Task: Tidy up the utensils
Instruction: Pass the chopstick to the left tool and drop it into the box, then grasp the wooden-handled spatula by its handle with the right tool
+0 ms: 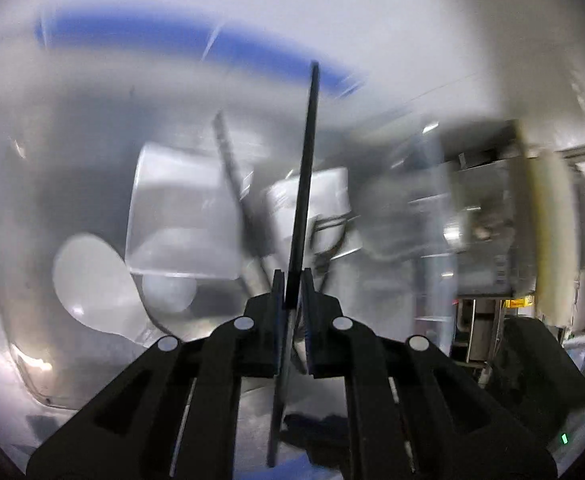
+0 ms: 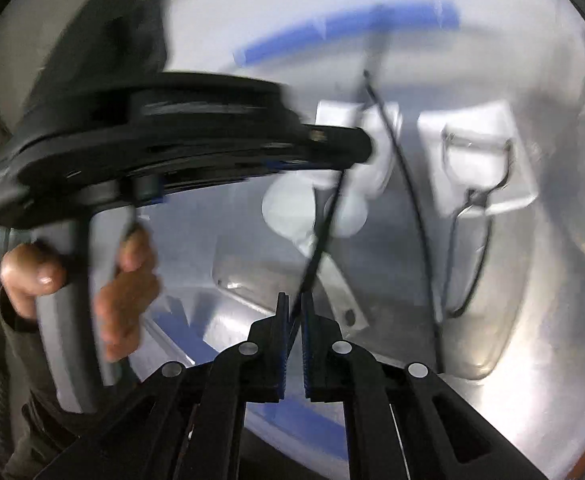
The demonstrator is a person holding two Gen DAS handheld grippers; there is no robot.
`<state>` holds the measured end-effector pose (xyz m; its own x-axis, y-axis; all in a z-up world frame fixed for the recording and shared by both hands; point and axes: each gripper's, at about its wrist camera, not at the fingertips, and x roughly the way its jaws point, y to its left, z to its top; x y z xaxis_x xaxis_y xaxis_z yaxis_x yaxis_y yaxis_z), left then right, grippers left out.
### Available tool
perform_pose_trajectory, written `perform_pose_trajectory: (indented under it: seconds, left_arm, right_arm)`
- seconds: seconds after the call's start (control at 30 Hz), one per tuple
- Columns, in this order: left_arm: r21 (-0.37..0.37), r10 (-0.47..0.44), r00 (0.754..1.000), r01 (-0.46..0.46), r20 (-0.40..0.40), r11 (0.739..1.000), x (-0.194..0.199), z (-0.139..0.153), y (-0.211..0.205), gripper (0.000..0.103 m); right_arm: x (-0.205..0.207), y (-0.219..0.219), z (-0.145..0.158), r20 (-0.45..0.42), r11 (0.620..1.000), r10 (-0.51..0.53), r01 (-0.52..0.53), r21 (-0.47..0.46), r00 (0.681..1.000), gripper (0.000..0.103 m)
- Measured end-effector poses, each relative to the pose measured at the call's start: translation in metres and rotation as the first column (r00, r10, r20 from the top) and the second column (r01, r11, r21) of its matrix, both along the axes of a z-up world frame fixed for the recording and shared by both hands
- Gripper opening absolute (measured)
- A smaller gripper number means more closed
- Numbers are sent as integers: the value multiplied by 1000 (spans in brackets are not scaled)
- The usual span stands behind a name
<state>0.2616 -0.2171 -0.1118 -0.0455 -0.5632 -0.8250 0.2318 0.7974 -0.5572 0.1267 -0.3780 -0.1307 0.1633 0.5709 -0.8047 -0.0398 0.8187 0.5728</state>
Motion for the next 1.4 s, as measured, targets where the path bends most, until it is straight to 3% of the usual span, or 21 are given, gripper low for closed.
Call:
perform_pose_trajectory:
  seconds: [0.13, 0.23, 0.3, 0.4, 0.47, 0.5, 0.53, 0.63, 0.73, 0.83, 0.9, 1.03, 1.13, 1.3, 1.4]
  left_arm:
    - [35, 17, 995, -14, -99, 999, 4, -41, 3, 7]
    - [36, 21, 993, -17, -112, 999, 5, -44, 4, 7]
    - [24, 9, 996, -7, -94, 1000, 3, -35, 5, 8]
    - [-39, 3, 1000, -4, -27, 999, -8, -1, 16, 8]
    - [-64, 17, 996, -11, 90, 998, -27, 38, 36, 9]
    - [-79, 29, 990, -18, 142, 997, -38, 55, 48, 12]
    - [-105, 48, 979, -27, 200, 994, -55, 77, 68, 21]
    - [-196, 121, 944, -62, 306, 979, -102, 115, 129, 63]
    - [-197, 230, 902, -167, 366, 966, -151, 130, 196, 63]
    - [-131, 361, 854, -337, 375, 933, -192, 118, 262, 63]
    - [-94, 426, 836, -420, 347, 902, -213, 103, 299, 63]
    - [-69, 561, 796, -562, 226, 824, -253, 56, 366, 63]
    - [-51, 609, 773, -611, 177, 790, -276, 30, 399, 63]
    - [-39, 662, 741, -662, 116, 748, -301, -4, 432, 63]
    - [-35, 678, 729, -679, 94, 734, -306, -16, 447, 63]
  right_arm:
    - [7, 13, -21, -39, 999, 21, -23, -49, 999, 7]
    - [11, 12, -22, -41, 998, 14, -16, -66, 999, 8]
    - [7, 9, -14, -17, 996, 2, -4, -93, 1000, 8]
    - [-9, 2, 10, 66, 991, -2, 11, -136, 998, 12]
    - [-33, 4, 37, 151, 989, 16, 6, -148, 988, 17]
    - [-42, 8, 45, 177, 990, 30, -5, -140, 984, 26]
    - [-56, 17, 56, 212, 992, 54, -28, -124, 976, 31]
    - [-90, 56, 62, 255, 982, 176, -153, -108, 951, 34]
    - [-108, 115, 41, 208, 946, 318, -295, -134, 925, 34]
    - [-122, 181, -2, 87, 887, 441, -419, -194, 893, 34]
    - [-132, 214, -30, 11, 851, 493, -480, -211, 870, 34]
    - [-149, 275, -67, -110, 795, 562, -572, -200, 820, 34]
    - [-157, 303, -67, -117, 765, 582, -590, -258, 805, 34]
    - [-177, 333, -59, -47, 684, 615, -562, -465, 787, 34]
    - [-173, 342, -68, -57, 682, 601, -548, -484, 798, 34]
